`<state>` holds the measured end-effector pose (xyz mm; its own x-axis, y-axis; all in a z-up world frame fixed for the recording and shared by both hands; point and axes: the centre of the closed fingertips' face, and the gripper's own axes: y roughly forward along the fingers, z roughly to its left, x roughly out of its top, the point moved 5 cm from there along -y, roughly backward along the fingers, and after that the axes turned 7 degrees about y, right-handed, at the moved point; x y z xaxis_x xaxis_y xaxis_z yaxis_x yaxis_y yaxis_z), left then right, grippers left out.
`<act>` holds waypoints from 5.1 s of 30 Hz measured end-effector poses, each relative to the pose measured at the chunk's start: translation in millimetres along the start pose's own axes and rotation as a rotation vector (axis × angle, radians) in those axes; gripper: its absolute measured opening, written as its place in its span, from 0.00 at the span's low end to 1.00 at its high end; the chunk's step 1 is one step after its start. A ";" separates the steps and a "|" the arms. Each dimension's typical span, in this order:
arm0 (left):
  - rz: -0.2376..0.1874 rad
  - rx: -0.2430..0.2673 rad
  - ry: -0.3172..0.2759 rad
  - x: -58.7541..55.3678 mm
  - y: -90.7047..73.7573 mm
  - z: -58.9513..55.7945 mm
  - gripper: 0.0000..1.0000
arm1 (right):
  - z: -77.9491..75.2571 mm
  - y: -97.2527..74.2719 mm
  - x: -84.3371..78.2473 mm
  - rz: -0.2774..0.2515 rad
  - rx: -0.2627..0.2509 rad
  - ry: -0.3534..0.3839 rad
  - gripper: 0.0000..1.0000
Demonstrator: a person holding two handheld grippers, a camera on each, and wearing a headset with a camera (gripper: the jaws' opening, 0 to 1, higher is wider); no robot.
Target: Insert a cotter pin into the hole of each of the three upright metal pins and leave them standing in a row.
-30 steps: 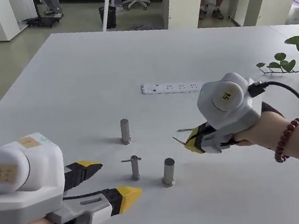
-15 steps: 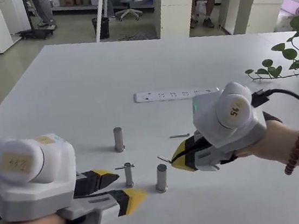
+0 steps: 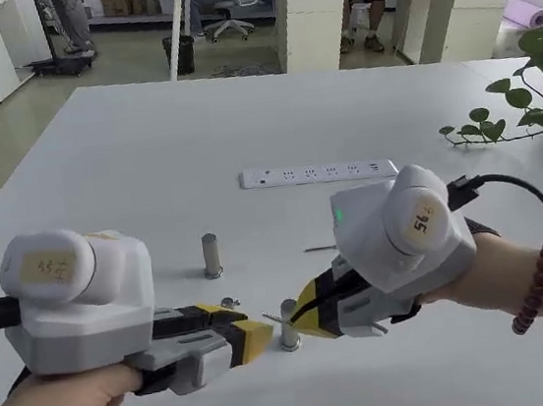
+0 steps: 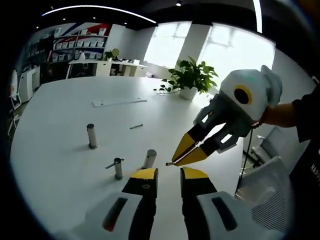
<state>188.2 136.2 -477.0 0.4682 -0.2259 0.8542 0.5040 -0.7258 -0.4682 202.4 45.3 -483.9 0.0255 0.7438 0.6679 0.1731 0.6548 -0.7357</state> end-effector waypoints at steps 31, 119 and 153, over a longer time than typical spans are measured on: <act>-0.006 -0.076 -0.105 -2.2 7.0 -9.0 0.01 | 12.3 -3.1 8.4 -0.003 0.012 -0.120 0.00; -0.198 -0.356 0.049 -2.0 -9.0 -30.6 0.00 | 31.0 -13.7 -14.5 -0.329 0.412 0.493 0.00; -0.116 -0.190 0.120 -15.0 9.9 -8.2 0.11 | 9.9 -10.3 -37.2 -0.059 0.263 0.287 0.00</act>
<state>180.2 127.0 -492.6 0.3201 -0.2010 0.9258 0.3985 -0.8580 -0.3241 189.9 12.3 -502.3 0.3040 0.6607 0.6864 -0.0751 0.7349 -0.6741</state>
